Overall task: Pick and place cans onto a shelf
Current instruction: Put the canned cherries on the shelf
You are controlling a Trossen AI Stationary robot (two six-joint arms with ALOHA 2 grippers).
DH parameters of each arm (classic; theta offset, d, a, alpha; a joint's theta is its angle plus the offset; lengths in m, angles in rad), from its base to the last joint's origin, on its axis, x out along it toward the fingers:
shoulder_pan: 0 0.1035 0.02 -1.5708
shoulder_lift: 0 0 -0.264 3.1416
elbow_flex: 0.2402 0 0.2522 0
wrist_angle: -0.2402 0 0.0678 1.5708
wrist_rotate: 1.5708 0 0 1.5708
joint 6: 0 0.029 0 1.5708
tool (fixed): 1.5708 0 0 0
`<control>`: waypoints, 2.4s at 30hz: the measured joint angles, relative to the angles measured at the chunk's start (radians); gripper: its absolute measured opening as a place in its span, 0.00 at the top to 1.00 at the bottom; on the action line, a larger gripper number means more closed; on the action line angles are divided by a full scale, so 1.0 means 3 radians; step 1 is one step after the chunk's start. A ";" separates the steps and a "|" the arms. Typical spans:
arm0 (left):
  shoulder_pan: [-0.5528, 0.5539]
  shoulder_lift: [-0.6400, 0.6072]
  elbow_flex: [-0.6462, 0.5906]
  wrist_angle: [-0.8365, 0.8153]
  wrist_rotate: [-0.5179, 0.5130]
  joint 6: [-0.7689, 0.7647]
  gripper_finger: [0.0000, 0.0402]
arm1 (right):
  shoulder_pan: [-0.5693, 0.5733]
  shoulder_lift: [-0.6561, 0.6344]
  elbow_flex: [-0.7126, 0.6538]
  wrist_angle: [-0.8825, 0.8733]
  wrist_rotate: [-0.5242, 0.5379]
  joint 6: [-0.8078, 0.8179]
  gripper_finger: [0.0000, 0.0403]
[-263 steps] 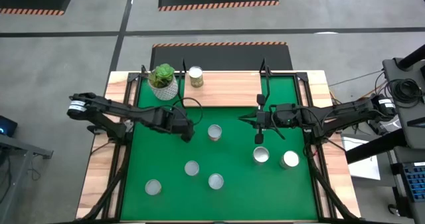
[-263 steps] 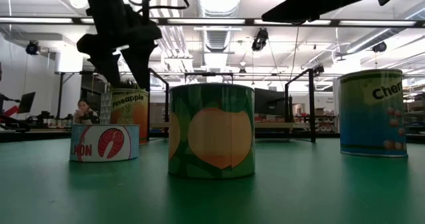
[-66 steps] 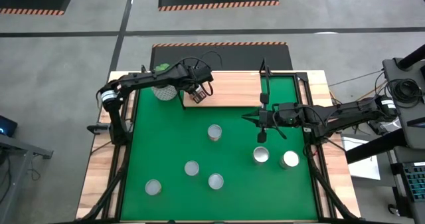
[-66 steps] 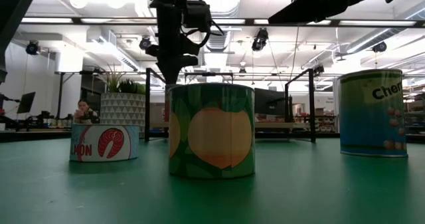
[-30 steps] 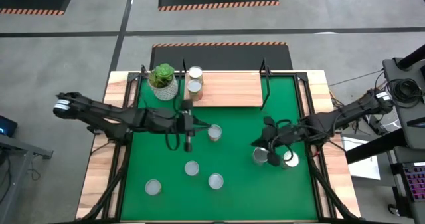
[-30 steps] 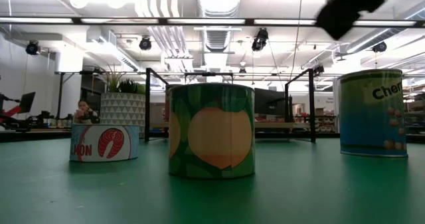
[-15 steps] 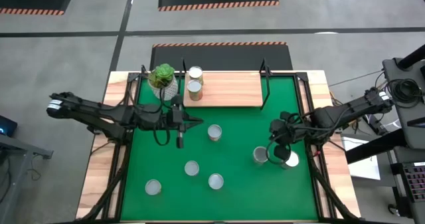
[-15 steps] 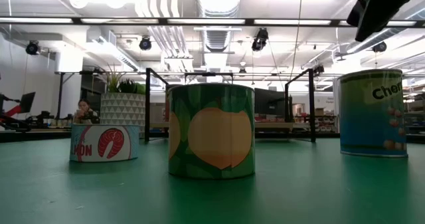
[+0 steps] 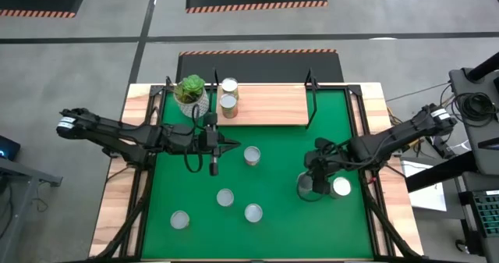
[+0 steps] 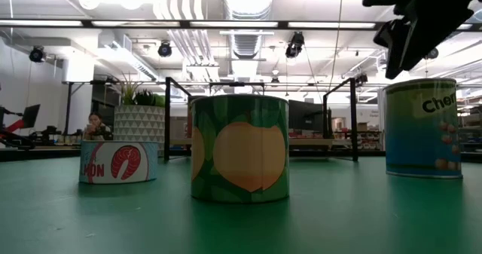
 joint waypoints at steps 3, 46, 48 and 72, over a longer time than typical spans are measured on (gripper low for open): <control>0.0000 0.0005 0.0000 -0.0001 -0.0001 0.0000 1.00 | 0.0000 0.0095 0.0000 -0.0002 -0.0005 -0.0047 0.47; 0.0000 0.0010 -0.0006 -0.0010 0.0000 -0.0010 1.00 | -0.0025 0.0172 0.0033 0.0223 -0.0394 0.0095 0.98; 0.0000 0.0010 -0.0006 -0.0010 -0.0001 -0.0010 1.00 | -0.0037 0.0172 0.0033 0.0200 -0.0415 0.0290 0.98; -0.0001 0.0010 -0.0014 -0.0011 0.0003 -0.0010 1.00 | -0.0104 0.0180 -0.0011 -0.0063 -0.0757 0.1455 0.44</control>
